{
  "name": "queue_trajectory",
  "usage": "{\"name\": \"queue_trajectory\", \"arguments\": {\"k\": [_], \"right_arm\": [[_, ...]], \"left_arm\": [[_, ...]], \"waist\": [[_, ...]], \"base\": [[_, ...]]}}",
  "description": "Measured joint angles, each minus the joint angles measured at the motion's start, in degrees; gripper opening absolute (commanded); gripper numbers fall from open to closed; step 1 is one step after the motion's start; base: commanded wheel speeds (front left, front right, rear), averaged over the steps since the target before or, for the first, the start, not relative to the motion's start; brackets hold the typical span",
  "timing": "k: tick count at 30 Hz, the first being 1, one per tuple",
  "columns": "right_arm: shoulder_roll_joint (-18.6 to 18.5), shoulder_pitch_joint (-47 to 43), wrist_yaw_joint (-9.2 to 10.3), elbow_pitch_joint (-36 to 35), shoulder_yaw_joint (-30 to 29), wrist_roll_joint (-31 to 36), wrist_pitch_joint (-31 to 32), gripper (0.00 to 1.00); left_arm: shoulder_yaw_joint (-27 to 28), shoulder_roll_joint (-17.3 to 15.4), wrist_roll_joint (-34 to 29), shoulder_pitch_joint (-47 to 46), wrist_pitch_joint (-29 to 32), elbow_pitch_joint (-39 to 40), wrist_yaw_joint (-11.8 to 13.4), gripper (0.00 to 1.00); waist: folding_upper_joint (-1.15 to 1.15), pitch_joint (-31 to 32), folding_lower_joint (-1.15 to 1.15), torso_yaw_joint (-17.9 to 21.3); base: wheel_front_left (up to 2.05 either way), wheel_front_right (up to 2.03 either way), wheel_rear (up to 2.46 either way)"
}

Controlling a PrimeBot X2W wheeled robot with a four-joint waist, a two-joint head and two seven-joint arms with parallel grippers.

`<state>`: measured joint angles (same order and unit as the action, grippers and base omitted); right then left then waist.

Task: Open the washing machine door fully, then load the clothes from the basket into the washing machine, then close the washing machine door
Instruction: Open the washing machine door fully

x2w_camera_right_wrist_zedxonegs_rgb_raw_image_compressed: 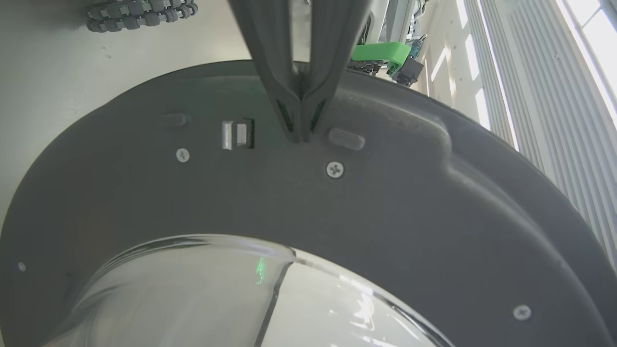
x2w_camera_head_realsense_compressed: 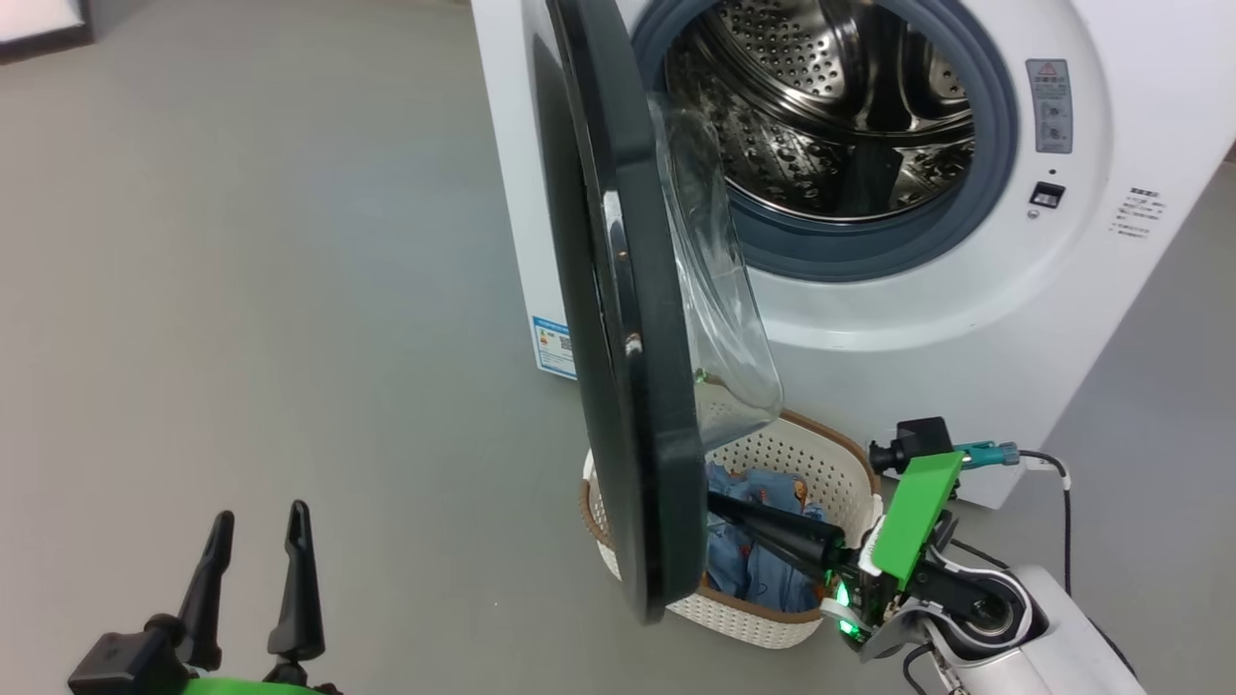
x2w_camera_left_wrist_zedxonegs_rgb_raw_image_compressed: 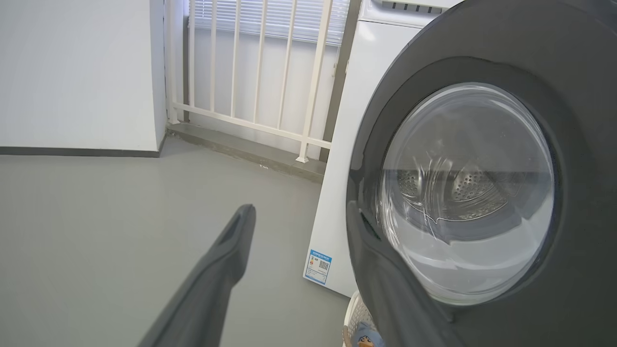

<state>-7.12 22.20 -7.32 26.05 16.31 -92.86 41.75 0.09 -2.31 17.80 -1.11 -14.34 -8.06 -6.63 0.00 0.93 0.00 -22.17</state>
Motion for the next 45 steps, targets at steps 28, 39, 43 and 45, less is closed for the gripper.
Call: {"name": "queue_trajectory", "arguments": {"k": [28, 39, 43, 45], "right_arm": [[2.1, 0.0, 0.00, -0.1, 0.4, 0.6, 0.3, 0.00], [2.4, 0.0, 0.00, -0.1, 0.1, 0.6, 0.6, 0.00], [2.4, 0.0, 0.00, -0.1, 0.1, 0.6, 0.6, 0.00], [2.4, 0.0, 0.00, -0.1, 0.1, 0.6, 0.6, 0.00]], "left_arm": [[-0.8, -1.2, 0.1, 0.0, 0.1, -0.4, 0.4, 1.00], [-1.1, -1.2, 0.2, 0.0, 0.1, -0.6, 0.6, 1.00], [-1.4, -1.2, 0.2, 0.0, 0.1, -0.7, 0.7, 1.00], [-1.4, -1.2, 0.2, 0.0, 0.0, -0.7, 0.7, 1.00]], "waist": [[0.00, -0.7, 0.00, -3.2], [0.00, -0.5, 0.00, -3.1], [0.00, -0.6, 0.00, -3.3], [0.00, -0.6, 0.00, -3.4]], "base": [[0.00, 0.00, 0.00], [0.00, 0.00, 0.00], [0.00, 0.00, 0.00], [0.00, 0.00, 0.00]]}}
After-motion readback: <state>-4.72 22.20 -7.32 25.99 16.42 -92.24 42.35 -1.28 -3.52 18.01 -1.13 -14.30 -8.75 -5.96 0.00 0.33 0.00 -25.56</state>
